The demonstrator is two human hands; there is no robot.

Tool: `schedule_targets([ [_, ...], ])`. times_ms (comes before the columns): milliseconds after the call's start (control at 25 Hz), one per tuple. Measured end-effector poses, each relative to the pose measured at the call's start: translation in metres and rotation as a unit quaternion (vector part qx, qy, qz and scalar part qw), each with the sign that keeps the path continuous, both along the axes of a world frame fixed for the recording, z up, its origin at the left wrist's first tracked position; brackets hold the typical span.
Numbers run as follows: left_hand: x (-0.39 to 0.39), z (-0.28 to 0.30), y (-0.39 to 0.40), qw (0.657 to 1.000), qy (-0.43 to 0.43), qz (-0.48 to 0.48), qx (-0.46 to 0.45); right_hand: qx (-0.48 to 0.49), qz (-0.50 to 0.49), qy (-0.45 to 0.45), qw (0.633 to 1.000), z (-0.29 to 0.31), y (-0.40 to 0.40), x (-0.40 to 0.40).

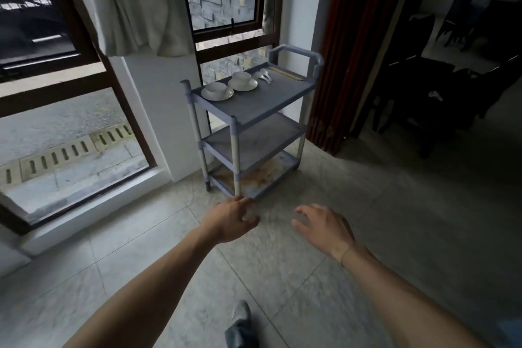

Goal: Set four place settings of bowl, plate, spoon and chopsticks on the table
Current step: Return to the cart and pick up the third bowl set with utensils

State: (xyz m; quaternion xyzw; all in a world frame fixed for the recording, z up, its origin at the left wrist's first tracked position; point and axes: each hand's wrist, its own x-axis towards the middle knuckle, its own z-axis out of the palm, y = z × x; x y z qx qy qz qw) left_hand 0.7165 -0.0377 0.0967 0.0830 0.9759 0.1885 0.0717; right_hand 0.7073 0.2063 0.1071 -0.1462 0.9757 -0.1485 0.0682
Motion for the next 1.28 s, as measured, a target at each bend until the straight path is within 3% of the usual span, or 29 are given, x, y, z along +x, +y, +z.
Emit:
schedule_targets([
  [440,-0.226,0.002,-0.046,0.997,0.023,-0.051,-0.044,0.007,-0.018,0.001,1.000,-0.001,-0.058,-0.221],
  [720,-0.342,-0.002,-0.062,0.999,0.011,-0.045,-0.023,0.001,-0.023,-0.008,1.000,0.000,-0.068,-0.335],
  [1280,-0.585,-0.012,0.012,0.999,-0.040,0.028,-0.019,-0.019,0.032,-0.020,0.999,-0.011,-0.001,-0.606],
])
